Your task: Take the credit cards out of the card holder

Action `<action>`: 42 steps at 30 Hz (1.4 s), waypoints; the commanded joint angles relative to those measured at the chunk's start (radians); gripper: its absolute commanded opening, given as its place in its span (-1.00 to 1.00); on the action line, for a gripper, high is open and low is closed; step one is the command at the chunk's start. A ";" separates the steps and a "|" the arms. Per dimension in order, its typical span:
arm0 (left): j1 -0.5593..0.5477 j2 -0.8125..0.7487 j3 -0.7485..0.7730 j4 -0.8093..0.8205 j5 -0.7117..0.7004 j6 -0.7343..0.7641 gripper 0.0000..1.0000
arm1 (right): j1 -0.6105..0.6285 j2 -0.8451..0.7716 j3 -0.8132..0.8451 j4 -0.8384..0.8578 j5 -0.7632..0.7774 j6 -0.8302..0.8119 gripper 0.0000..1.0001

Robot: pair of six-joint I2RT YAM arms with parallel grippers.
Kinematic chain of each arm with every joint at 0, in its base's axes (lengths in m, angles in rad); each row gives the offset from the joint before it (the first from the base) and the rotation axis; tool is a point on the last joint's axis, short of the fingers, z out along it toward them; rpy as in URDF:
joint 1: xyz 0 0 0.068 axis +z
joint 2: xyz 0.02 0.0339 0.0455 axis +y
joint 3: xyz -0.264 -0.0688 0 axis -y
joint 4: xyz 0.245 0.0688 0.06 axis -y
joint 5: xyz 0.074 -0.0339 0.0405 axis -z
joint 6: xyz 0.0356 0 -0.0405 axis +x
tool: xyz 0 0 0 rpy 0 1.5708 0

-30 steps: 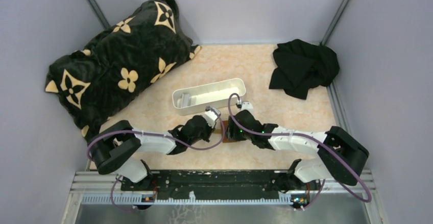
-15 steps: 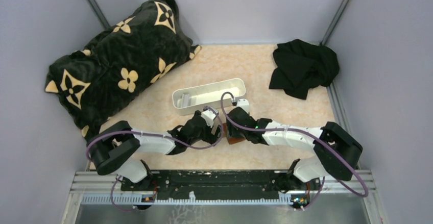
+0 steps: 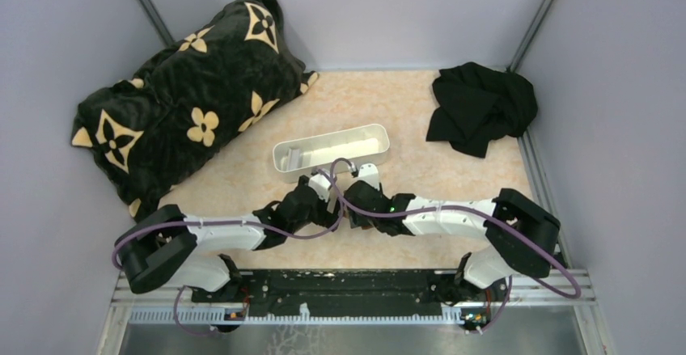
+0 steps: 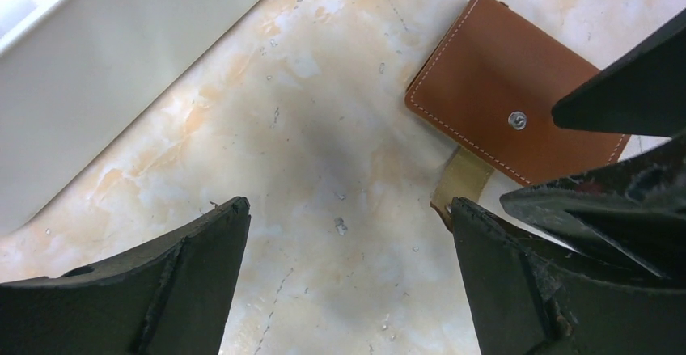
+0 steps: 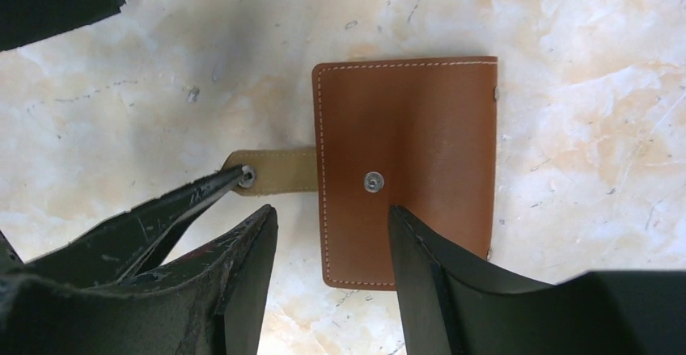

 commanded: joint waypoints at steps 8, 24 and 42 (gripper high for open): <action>0.001 -0.067 -0.038 -0.004 -0.050 -0.072 0.99 | 0.041 0.012 -0.061 0.063 0.073 0.005 -0.02; 0.001 -0.056 -0.090 0.034 -0.072 -0.136 0.99 | 0.080 0.123 -0.010 0.007 0.117 0.039 -0.81; 0.002 -0.566 -0.194 -0.189 -0.425 -0.399 0.99 | 0.123 0.097 0.003 -0.003 0.220 -0.071 -0.01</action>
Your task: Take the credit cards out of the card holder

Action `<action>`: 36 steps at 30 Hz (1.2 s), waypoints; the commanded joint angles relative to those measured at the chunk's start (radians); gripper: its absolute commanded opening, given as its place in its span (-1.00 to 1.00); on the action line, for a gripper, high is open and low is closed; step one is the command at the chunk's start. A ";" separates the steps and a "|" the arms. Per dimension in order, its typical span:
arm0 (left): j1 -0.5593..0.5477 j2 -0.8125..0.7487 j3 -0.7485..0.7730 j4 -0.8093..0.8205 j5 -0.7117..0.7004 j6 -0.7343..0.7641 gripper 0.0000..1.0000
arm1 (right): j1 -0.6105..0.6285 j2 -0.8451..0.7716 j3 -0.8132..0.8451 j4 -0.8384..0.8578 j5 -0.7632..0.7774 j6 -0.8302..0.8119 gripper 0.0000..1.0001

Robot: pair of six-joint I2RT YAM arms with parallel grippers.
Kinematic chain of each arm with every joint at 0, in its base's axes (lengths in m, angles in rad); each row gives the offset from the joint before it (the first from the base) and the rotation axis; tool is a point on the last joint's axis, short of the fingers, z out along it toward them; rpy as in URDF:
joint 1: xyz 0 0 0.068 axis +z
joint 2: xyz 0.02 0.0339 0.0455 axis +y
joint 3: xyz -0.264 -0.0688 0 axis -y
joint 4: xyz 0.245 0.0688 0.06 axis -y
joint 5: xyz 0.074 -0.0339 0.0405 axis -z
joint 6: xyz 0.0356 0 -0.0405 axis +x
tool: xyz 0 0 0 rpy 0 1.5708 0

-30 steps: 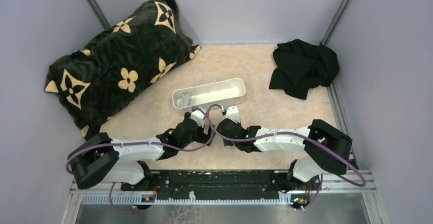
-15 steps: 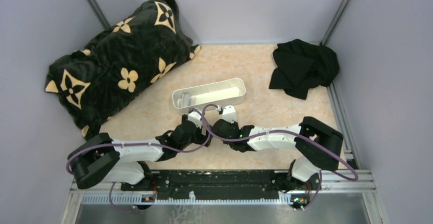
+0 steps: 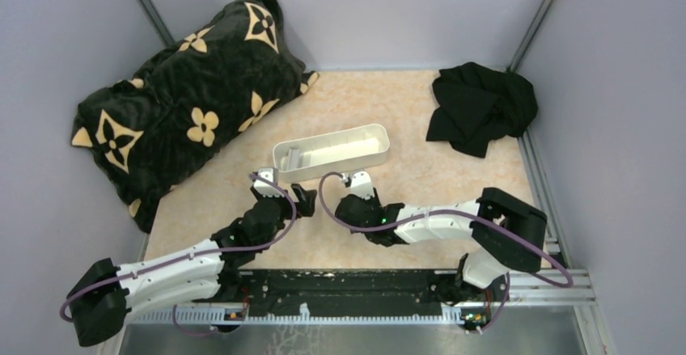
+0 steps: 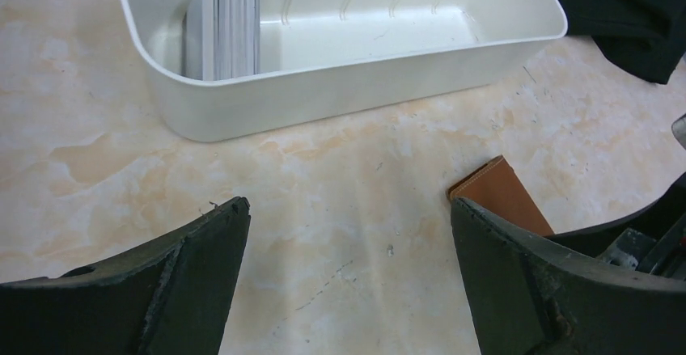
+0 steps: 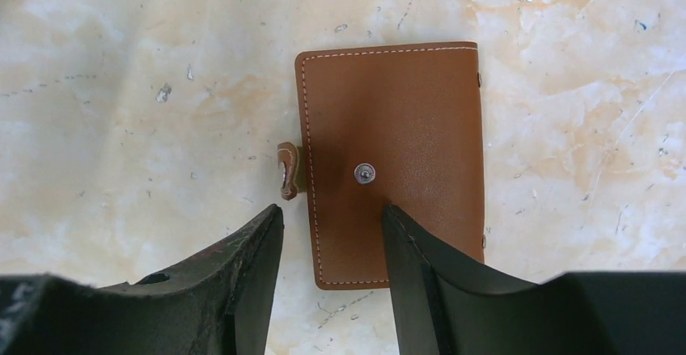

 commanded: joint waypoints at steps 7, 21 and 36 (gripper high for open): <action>0.002 -0.046 -0.010 -0.065 -0.063 -0.037 0.98 | 0.115 0.168 0.175 -0.289 0.222 -0.021 -0.05; 0.001 0.003 -0.009 -0.021 -0.033 -0.017 0.98 | 0.132 0.160 0.142 -0.274 0.160 0.066 -1.00; 0.002 0.068 0.008 0.035 0.030 0.017 0.99 | 0.089 -0.101 0.076 -0.136 -0.002 0.046 -1.00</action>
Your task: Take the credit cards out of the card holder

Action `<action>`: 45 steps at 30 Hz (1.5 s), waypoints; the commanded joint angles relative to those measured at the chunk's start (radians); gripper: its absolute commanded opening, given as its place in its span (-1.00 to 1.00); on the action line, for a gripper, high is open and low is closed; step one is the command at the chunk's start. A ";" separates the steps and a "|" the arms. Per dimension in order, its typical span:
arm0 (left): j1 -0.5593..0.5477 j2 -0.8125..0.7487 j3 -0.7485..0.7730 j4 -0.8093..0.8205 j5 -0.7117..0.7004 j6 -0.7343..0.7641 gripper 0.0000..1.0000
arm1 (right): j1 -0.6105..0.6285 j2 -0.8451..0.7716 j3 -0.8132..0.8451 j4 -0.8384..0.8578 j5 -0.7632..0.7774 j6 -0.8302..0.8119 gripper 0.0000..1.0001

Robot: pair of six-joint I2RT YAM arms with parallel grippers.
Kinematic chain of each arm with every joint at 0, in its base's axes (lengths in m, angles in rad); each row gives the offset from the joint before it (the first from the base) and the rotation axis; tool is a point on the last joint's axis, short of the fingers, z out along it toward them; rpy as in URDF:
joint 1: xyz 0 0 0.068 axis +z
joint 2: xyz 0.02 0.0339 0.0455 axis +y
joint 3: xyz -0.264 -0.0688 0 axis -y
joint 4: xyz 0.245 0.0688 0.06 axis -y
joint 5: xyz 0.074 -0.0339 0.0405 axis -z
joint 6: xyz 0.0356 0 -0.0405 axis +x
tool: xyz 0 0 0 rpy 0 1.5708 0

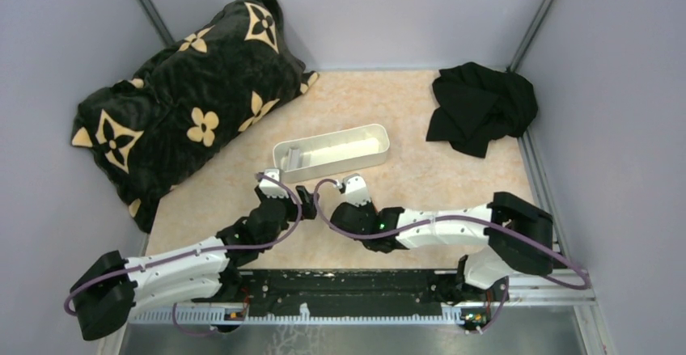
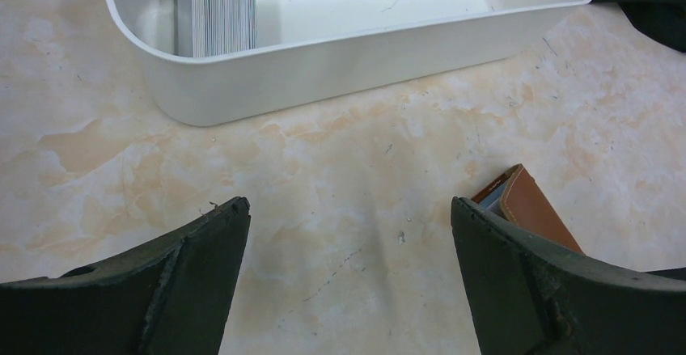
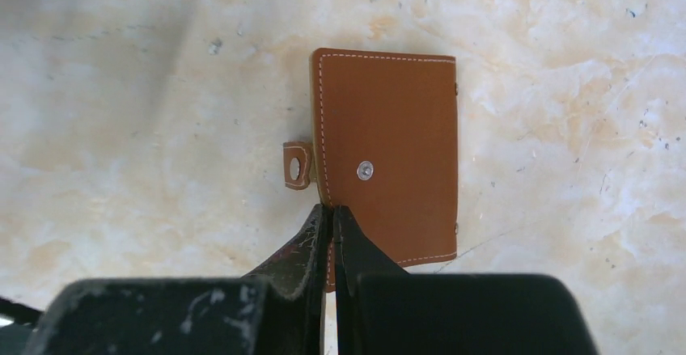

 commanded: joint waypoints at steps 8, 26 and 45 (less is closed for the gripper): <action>0.002 0.097 0.027 0.126 0.105 0.041 0.99 | -0.162 -0.284 -0.158 0.206 -0.281 0.057 -1.00; 0.002 0.521 0.238 0.434 0.583 0.094 0.99 | -0.339 -0.480 -0.314 0.333 -0.530 0.162 -1.00; 0.005 0.467 0.155 0.425 0.534 0.095 0.99 | -0.525 -0.625 -0.450 0.295 -0.581 0.263 -1.00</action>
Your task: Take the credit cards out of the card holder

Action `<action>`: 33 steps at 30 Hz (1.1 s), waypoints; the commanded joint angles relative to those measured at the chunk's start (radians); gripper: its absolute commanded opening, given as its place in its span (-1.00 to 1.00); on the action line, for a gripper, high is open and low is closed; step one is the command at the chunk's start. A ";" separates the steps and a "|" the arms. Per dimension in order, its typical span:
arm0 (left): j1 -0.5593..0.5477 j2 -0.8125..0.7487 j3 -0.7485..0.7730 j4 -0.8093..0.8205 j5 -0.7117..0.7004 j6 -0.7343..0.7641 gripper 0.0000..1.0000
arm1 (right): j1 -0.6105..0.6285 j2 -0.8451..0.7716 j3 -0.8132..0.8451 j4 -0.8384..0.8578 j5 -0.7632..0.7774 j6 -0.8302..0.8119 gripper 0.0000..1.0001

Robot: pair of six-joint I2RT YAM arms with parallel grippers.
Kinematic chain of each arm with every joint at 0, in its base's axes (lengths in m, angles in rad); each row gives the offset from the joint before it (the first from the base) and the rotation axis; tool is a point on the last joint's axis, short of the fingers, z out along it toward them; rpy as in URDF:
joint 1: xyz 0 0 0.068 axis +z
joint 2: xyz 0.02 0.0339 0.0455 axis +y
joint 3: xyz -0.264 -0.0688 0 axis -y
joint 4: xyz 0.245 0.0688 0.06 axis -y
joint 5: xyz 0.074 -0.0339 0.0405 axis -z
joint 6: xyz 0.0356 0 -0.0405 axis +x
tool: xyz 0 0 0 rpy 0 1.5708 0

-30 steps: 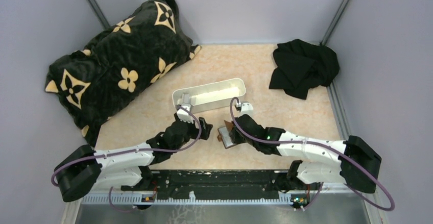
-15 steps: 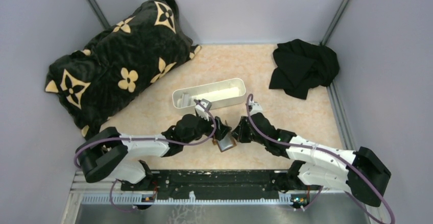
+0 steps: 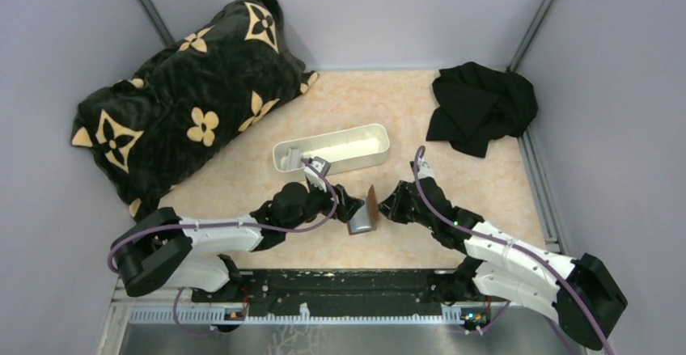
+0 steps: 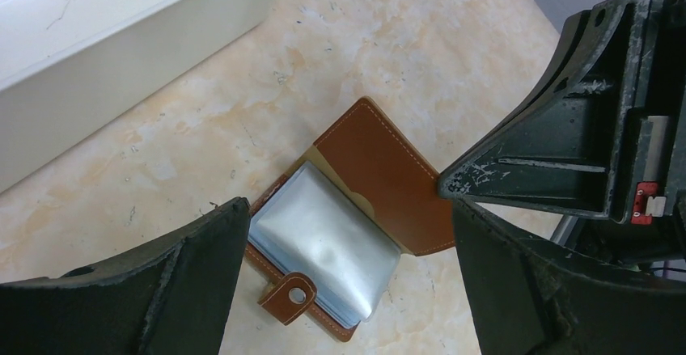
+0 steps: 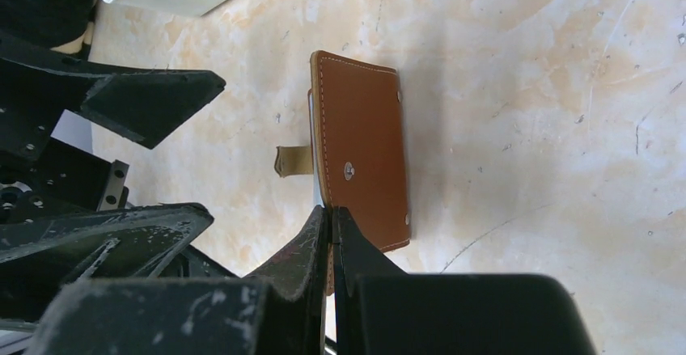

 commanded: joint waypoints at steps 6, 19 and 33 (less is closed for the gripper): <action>0.005 0.074 0.024 -0.035 0.019 0.028 0.99 | -0.041 -0.055 -0.071 -0.020 0.016 0.067 -1.00; 0.002 0.260 0.150 -0.114 0.081 0.058 0.90 | -0.049 -0.137 -0.114 -0.065 0.022 0.079 -1.00; -0.007 0.379 0.204 -0.188 0.006 0.088 0.95 | -0.051 -0.150 -0.047 -0.144 0.013 -0.014 -0.67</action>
